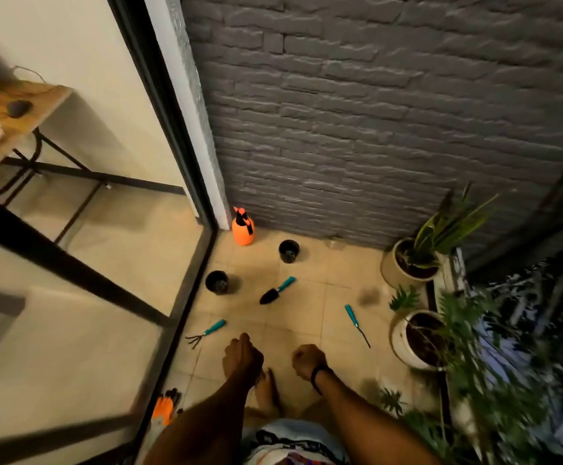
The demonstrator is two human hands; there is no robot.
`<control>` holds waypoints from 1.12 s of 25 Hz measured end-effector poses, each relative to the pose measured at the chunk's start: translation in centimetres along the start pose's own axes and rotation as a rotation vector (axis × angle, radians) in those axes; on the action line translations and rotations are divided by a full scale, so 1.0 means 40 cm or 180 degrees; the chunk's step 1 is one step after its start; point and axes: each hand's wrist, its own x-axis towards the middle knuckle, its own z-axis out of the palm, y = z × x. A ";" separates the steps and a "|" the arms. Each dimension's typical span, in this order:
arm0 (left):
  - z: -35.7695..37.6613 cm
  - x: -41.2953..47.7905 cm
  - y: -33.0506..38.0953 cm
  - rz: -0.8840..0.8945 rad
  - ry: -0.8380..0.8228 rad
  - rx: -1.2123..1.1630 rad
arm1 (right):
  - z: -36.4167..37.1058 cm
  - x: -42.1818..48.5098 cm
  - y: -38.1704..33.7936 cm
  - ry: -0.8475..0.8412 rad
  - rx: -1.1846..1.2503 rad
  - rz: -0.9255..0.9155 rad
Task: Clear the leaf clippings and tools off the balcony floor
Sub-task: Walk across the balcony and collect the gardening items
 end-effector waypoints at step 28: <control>-0.239 1.688 0.498 -0.0701 -0.0064 -0.0934 | -0.318 1.332 -0.668 -0.0457 -0.0574 -0.0064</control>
